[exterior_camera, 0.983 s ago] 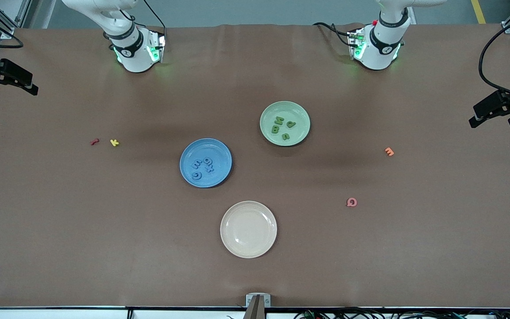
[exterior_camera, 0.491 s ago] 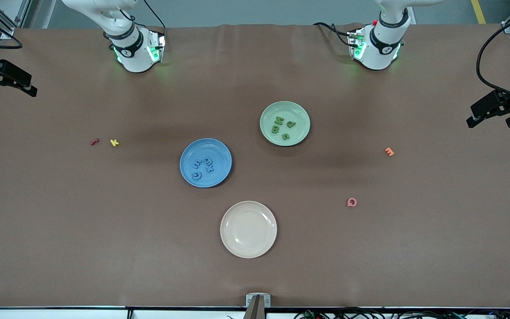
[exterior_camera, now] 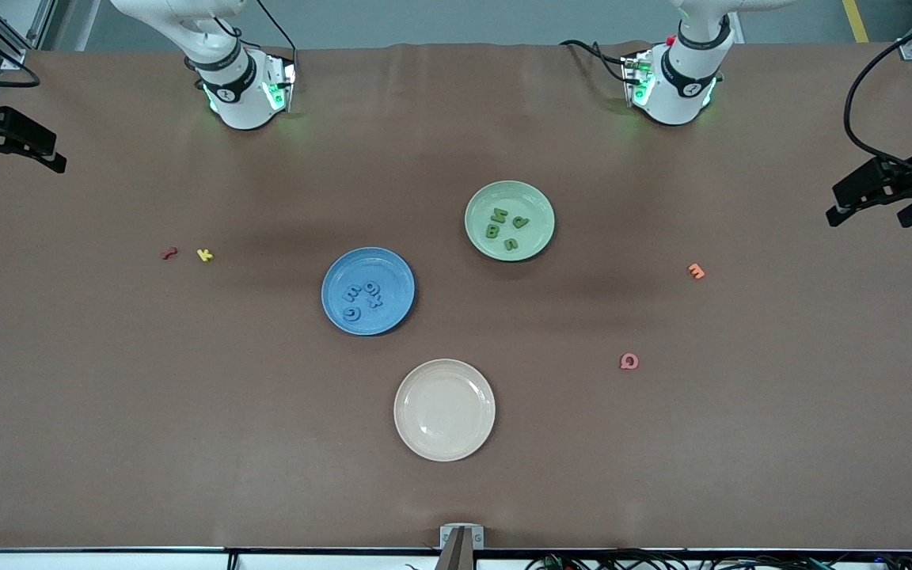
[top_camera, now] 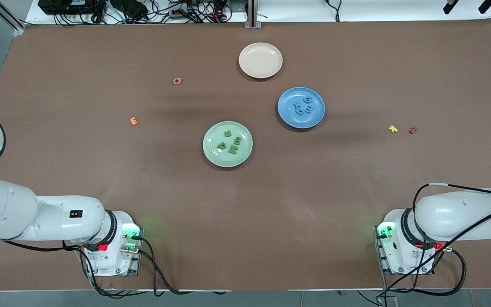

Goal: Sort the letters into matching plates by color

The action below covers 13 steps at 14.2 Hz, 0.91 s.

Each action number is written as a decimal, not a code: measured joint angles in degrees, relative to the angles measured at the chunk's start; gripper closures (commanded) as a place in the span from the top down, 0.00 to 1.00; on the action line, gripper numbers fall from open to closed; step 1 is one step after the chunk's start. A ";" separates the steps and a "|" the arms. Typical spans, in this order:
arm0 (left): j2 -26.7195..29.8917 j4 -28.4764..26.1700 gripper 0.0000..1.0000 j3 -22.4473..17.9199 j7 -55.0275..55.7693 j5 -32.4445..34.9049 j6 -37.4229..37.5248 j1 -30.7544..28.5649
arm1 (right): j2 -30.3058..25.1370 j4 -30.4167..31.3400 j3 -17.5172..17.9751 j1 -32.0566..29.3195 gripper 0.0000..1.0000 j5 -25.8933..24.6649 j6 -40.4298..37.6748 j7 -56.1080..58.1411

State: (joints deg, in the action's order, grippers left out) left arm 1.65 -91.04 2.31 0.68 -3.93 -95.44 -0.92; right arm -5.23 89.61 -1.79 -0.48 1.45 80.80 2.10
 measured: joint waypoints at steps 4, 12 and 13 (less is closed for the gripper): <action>0.01 0.00 1.00 0.43 0.00 0.00 0.00 -0.01 | 0.00 0.00 0.00 0.00 1.00 0.00 0.00 0.00; 0.01 0.19 1.00 0.45 2.39 0.00 -0.11 -0.01 | 0.00 0.00 0.00 0.00 1.00 0.00 -0.01 0.00; 0.01 0.23 1.00 0.45 2.86 0.00 -0.13 -0.01 | 0.00 0.00 0.00 0.00 1.00 0.00 -0.01 0.00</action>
State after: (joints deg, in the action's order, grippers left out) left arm 1.66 -90.80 2.76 3.54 -3.93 -95.57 -0.93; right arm -5.23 89.61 -1.79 -0.48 1.45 80.79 2.10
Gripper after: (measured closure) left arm 0.000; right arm 0.000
